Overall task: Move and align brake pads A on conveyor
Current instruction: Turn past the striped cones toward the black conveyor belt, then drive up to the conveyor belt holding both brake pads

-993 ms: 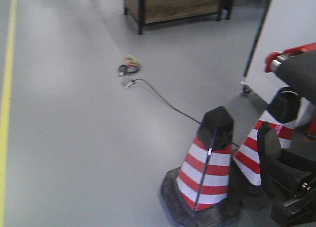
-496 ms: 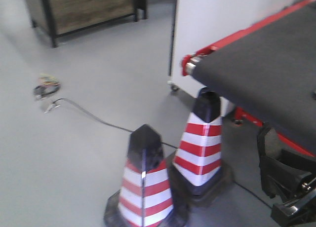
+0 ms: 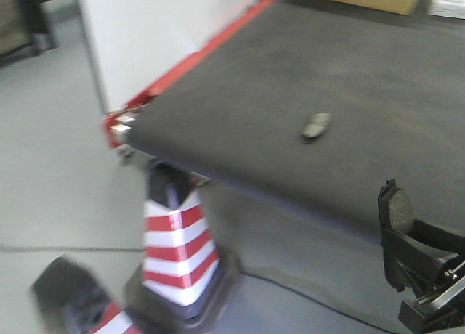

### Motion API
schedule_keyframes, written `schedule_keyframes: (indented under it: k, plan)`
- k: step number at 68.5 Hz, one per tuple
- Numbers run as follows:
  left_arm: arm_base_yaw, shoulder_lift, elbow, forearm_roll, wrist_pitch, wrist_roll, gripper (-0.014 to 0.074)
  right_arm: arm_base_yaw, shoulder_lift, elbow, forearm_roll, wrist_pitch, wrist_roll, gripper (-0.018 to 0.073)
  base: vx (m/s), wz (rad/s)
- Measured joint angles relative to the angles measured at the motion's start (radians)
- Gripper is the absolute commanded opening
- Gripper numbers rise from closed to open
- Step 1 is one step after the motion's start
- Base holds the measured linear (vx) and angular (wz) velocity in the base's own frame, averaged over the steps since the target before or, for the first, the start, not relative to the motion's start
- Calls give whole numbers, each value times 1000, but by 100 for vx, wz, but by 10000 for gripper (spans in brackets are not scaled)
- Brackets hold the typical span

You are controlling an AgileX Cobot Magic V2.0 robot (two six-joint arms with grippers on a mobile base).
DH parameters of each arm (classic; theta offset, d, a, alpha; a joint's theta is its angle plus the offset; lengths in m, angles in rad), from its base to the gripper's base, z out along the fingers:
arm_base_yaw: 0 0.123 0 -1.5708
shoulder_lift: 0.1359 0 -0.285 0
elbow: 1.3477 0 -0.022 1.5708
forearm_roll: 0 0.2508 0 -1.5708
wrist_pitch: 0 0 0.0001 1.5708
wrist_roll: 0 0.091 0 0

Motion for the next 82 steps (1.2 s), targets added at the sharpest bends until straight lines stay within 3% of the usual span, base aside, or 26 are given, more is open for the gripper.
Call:
schedule_keyframes:
  k: [30,82]
  plan:
    - [0,0,0,-1,0,0,31,0,0,0,0,0,0,123,23,-62]
    - [0,0,0,-1,0,0,31,0,0,0,0,0,0,123,23,-31]
